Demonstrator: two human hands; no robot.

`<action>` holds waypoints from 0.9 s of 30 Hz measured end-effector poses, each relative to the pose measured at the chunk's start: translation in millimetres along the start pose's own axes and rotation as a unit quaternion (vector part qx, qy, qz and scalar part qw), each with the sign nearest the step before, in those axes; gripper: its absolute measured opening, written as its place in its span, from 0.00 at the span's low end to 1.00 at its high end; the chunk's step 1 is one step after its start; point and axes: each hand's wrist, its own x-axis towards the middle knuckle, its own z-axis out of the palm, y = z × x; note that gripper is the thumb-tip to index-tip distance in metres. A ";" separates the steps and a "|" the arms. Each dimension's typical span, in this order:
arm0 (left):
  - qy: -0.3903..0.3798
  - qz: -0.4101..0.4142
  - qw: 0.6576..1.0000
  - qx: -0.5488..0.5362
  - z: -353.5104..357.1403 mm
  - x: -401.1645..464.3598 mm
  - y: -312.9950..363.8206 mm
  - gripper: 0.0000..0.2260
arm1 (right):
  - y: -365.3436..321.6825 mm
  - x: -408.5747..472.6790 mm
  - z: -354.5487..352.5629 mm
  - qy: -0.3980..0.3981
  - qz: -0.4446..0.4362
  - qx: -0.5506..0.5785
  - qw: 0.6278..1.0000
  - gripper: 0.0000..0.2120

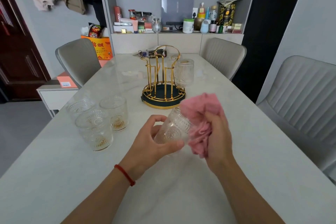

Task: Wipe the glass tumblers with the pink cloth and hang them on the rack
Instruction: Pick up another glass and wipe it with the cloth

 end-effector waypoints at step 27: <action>0.109 -0.058 0.955 -0.270 13.7 -0.7 0.3 0.35 | 16.3 -5.3 6.1 -0.034 0.173 0.191 0.966 0.06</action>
